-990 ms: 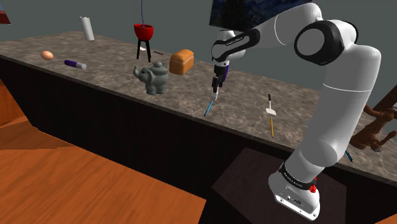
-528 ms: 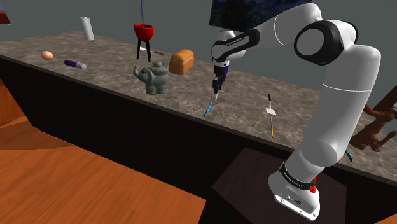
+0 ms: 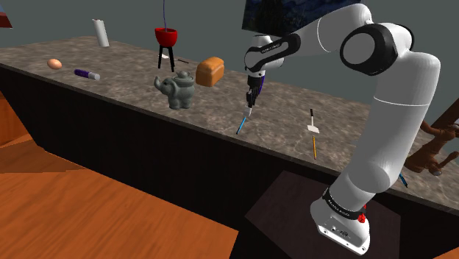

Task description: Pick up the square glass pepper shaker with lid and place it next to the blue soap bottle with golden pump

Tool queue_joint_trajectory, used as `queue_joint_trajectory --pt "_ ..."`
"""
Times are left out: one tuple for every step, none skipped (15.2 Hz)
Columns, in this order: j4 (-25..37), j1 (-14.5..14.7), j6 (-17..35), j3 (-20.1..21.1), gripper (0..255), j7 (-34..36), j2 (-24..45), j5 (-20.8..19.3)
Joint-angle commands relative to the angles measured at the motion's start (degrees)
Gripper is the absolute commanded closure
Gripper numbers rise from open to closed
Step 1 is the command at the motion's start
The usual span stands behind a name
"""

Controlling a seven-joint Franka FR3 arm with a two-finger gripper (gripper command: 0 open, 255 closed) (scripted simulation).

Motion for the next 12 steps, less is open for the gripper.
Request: queue_joint_trajectory --pt "0.0 0.0 0.0 0.0 255 0.0 0.0 0.0" --pt "0.4 0.0 -0.7 0.0 255 0.0 -0.3 0.0" --pt "0.7 0.0 -1.4 0.0 255 0.0 -0.6 -0.1" --pt "1.1 0.1 -2.0 0.0 255 0.0 -1.0 -0.2" --pt "1.5 0.1 -2.7 -0.1 255 0.1 -1.2 -0.2" --pt "1.9 0.1 -3.4 -0.1 255 0.1 -1.5 -0.3" --pt "2.3 0.1 -4.1 -0.1 255 0.1 -1.8 -0.3" --pt "2.7 0.1 -4.8 -0.1 255 0.1 -2.1 -0.4" --pt "3.1 0.1 -5.5 -0.1 255 0.1 -2.4 -0.4" --pt "3.6 0.1 -6.2 -0.1 255 0.1 -2.6 -0.4" --pt "4.0 0.1 -6.9 -0.1 255 0.1 -2.8 -0.5" --pt "4.5 0.2 -7.6 -0.1 255 0.1 -3.1 -0.5"
